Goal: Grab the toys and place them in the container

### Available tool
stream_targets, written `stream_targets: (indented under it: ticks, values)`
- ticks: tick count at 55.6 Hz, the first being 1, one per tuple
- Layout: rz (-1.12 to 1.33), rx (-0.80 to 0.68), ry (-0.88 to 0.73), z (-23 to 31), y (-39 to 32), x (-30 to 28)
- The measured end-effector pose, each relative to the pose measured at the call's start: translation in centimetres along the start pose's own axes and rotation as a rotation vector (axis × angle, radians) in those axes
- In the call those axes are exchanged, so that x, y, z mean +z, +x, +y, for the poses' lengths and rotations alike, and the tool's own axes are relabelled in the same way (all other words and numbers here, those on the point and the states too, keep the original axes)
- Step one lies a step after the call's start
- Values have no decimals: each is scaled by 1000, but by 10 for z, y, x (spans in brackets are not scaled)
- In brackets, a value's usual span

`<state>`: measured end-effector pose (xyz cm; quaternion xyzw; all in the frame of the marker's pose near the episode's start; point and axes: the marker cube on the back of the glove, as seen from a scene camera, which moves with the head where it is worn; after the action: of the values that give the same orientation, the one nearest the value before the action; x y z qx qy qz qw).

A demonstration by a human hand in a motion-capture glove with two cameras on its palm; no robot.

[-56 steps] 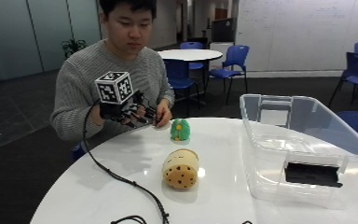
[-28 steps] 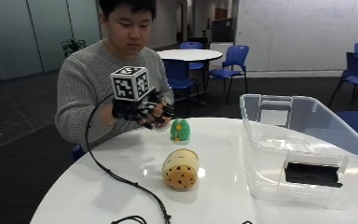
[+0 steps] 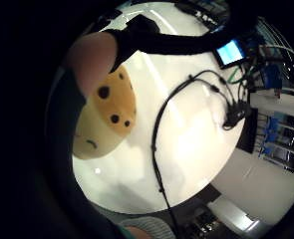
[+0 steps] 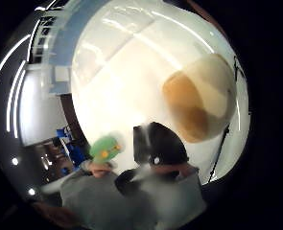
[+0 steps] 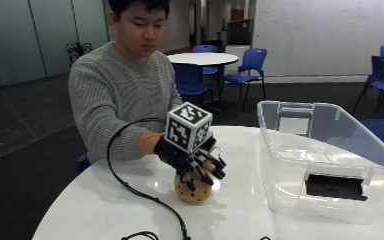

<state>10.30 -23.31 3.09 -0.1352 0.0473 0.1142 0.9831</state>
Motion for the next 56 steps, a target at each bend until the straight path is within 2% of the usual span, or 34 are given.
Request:
stream_targets:
  ticks: [4, 11, 20, 31, 40, 46, 51, 56]
  values:
    - [14, 16, -17, -9, 1, 28]
    - [56, 20, 35, -9, -5, 38]
    - [35, 17, 72, -12, 0, 36]
    - [-2, -1, 250, -15, 0, 33]
    - [-23, -21, 256, -12, -9, 14]
    - [-35, -82, 287, -5, -29, -33]
    - [-32, -163, 397, 2, -67, -115]
    - [24, -155, 524, -5, -77, -207]
